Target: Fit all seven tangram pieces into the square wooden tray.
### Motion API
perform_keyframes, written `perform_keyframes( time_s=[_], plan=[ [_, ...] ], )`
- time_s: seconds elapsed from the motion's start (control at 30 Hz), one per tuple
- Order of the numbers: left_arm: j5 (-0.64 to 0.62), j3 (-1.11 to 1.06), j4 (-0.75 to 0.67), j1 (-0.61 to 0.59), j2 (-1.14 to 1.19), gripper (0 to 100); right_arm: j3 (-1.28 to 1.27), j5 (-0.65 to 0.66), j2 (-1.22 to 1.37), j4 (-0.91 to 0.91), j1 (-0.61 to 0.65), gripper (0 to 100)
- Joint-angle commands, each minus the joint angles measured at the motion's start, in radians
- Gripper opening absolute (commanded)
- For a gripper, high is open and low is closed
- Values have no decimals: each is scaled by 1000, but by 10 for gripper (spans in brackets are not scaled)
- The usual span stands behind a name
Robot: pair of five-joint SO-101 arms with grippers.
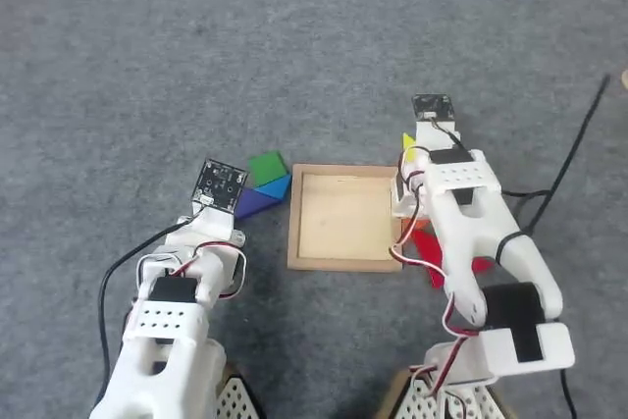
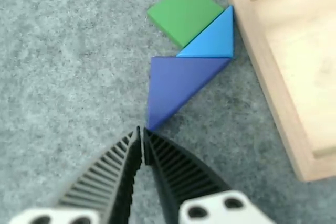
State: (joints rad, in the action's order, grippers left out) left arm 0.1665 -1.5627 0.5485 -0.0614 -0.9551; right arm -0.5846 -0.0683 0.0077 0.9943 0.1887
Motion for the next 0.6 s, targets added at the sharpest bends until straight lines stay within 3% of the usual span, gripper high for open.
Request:
perform_keyframes(
  time_s=[0.0, 0.13, 0.3, 0.57],
  plan=[
    [-2, 42, -15, 0, 2, 14, 77, 161, -122, 157, -48, 110],
    [-2, 42, -15, 0, 2, 14, 44, 350, -351, 283, -50, 183],
    [-2, 42, -15, 0, 2, 14, -167, 459, -570, 312, 101, 300],
    [-2, 42, -15, 0, 2, 14, -302, 612, -549, 278, 58, 311]
  ],
)
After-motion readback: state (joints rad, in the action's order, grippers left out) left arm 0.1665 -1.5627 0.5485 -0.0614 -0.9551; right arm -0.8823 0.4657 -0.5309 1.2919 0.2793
